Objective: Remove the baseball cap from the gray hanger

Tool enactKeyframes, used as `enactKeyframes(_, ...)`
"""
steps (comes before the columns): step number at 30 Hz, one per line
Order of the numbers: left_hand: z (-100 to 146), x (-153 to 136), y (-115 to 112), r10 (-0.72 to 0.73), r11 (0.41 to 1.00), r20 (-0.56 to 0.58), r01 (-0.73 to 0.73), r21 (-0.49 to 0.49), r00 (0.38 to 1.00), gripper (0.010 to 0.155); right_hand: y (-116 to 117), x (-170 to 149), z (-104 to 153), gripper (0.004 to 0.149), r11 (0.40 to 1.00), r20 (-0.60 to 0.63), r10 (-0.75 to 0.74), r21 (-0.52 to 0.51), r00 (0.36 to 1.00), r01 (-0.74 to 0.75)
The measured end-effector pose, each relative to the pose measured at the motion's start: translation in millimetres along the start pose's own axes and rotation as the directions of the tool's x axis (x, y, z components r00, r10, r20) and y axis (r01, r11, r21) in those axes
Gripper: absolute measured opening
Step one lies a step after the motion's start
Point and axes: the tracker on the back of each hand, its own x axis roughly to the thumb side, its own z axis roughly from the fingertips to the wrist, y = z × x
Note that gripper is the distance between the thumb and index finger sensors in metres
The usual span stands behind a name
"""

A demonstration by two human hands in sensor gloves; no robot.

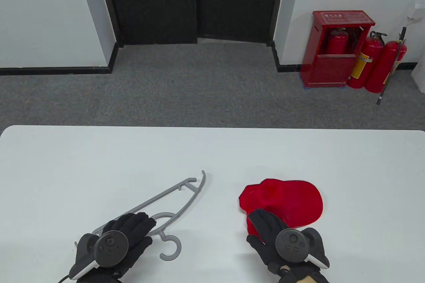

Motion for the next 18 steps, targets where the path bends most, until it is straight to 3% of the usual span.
enactKeyframes(18, -1.4, -4.8, -1.6, 0.043, 0.999, -0.007, -0.044, -0.025, 0.999, 0.056, -0.7, -5.9, 1.0, 0.065, 0.998, -0.02, -0.056, 0.02, 0.998, 0.057)
